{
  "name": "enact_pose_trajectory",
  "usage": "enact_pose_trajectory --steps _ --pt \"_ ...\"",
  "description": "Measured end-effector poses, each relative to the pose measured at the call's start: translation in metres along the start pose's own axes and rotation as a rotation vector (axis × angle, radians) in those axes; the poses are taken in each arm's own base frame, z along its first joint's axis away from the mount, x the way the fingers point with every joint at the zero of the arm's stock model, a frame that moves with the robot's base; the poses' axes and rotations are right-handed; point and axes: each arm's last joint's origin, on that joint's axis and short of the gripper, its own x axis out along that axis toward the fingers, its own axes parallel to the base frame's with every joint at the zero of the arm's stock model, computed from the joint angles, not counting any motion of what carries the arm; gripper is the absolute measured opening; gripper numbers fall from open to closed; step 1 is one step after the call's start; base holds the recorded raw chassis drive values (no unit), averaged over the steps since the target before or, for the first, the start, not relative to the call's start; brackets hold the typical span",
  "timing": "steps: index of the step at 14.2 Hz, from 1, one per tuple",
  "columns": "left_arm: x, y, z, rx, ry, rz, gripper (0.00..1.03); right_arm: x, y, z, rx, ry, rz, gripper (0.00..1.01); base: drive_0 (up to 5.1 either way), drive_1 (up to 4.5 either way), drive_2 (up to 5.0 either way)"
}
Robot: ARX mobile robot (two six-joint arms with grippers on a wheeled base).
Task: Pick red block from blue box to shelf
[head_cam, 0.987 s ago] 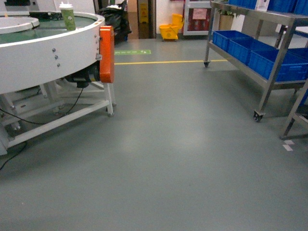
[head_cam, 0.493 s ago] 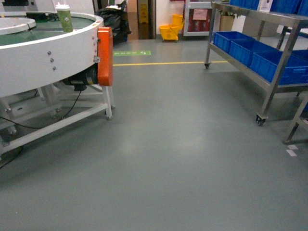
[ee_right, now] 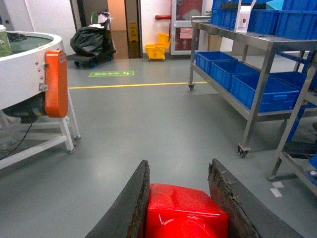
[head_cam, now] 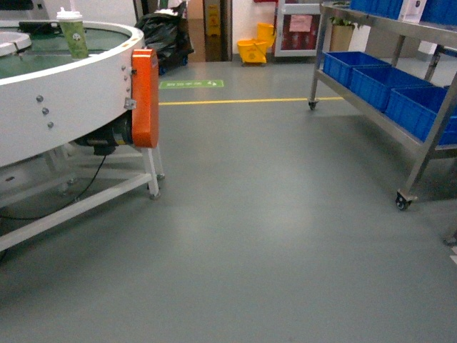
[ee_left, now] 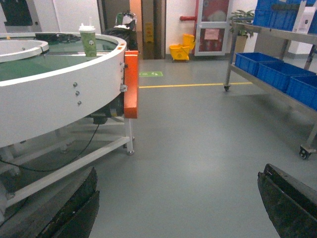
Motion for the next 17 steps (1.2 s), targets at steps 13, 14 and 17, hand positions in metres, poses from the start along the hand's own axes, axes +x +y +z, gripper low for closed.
enact_pose_trajectory --steps 13,14,17 --pt "0.0000 0.0000 0.0000 0.000 0.000 0.000 0.98 0.0000 0.0000 0.0002 0.000 -0.002 0.001 0.29 0.0 4.35 -4.3" --pt "0.0000 0.0000 0.0001 0.000 -0.001 -0.001 0.98 0.0000 0.0000 0.0000 0.000 0.000 0.000 0.29 -0.6 3.31 -4.5" --pt "0.0000 0.0002 -0.0001 0.000 0.001 0.005 0.98 0.0000 0.0000 0.0001 0.000 -0.001 0.000 0.29 -1.8 -1.76 -1.8"
